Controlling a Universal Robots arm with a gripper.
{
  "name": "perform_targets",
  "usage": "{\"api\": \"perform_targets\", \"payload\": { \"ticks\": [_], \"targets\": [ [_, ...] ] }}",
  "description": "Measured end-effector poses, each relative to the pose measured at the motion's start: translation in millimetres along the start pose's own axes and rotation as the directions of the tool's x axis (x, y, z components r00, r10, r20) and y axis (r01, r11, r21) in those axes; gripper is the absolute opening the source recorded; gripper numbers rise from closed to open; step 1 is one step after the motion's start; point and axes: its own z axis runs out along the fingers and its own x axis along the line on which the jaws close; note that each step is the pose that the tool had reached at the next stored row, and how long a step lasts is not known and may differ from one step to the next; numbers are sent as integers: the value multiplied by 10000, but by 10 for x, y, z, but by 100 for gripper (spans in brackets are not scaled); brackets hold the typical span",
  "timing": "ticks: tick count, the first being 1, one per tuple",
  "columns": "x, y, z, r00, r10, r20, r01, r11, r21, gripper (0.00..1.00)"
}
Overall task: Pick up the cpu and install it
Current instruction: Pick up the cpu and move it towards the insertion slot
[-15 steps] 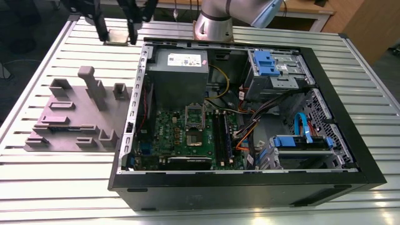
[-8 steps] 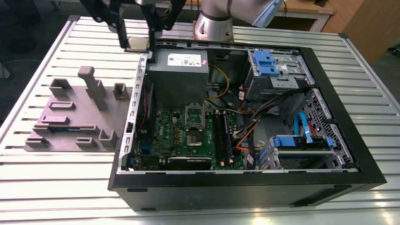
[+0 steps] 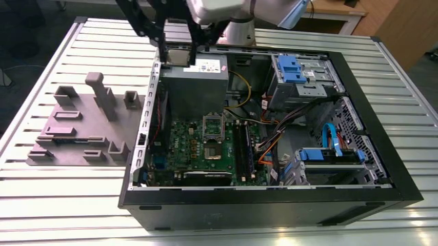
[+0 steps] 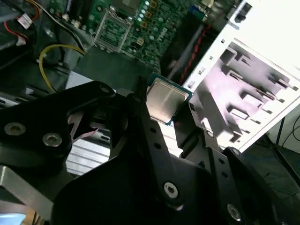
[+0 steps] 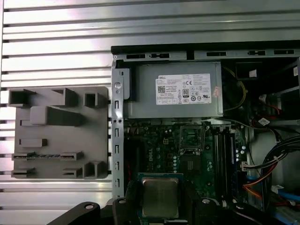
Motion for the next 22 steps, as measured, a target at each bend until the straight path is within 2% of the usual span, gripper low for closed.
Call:
{"api": "perform_targets", "payload": {
  "ticks": [13,22],
  "targets": [
    [-602,6,206,10000,0,0,0,10000,2,47],
    [-1019,14,316,10000,1,0,-1,10000,5,47]
  ]
}}
